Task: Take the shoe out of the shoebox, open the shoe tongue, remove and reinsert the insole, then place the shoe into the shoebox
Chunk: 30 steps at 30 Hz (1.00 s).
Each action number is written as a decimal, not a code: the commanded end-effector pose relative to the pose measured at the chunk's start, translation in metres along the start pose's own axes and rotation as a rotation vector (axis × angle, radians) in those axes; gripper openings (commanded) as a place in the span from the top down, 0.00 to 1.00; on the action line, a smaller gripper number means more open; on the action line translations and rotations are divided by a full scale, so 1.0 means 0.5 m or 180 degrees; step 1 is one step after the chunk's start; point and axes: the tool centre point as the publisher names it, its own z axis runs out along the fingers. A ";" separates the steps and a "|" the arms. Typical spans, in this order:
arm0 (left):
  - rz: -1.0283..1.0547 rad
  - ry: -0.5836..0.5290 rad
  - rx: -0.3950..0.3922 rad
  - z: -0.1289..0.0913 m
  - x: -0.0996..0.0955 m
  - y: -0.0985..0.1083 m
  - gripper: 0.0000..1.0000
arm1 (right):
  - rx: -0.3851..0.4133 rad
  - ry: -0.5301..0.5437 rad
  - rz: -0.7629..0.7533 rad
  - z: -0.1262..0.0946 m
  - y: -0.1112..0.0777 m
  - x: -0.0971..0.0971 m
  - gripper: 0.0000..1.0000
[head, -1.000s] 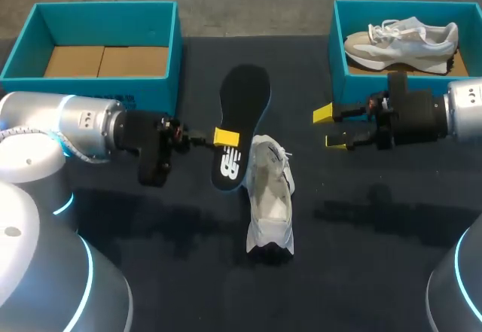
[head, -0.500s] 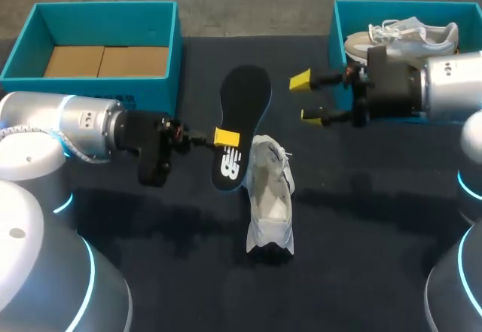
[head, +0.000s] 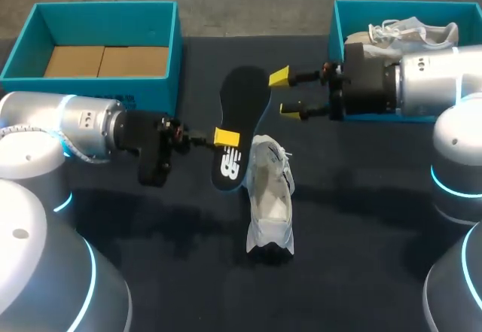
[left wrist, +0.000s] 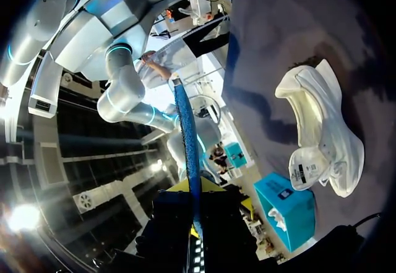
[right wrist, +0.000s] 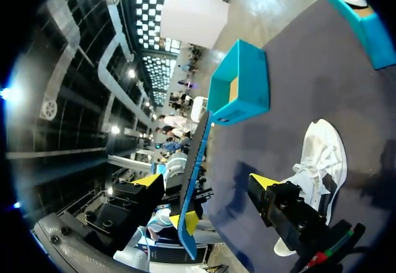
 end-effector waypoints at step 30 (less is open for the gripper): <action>0.0011 -0.0003 -0.0013 0.003 0.002 -0.002 1.00 | 0.0189 -0.0095 0.0203 0.074 -0.039 0.031 0.65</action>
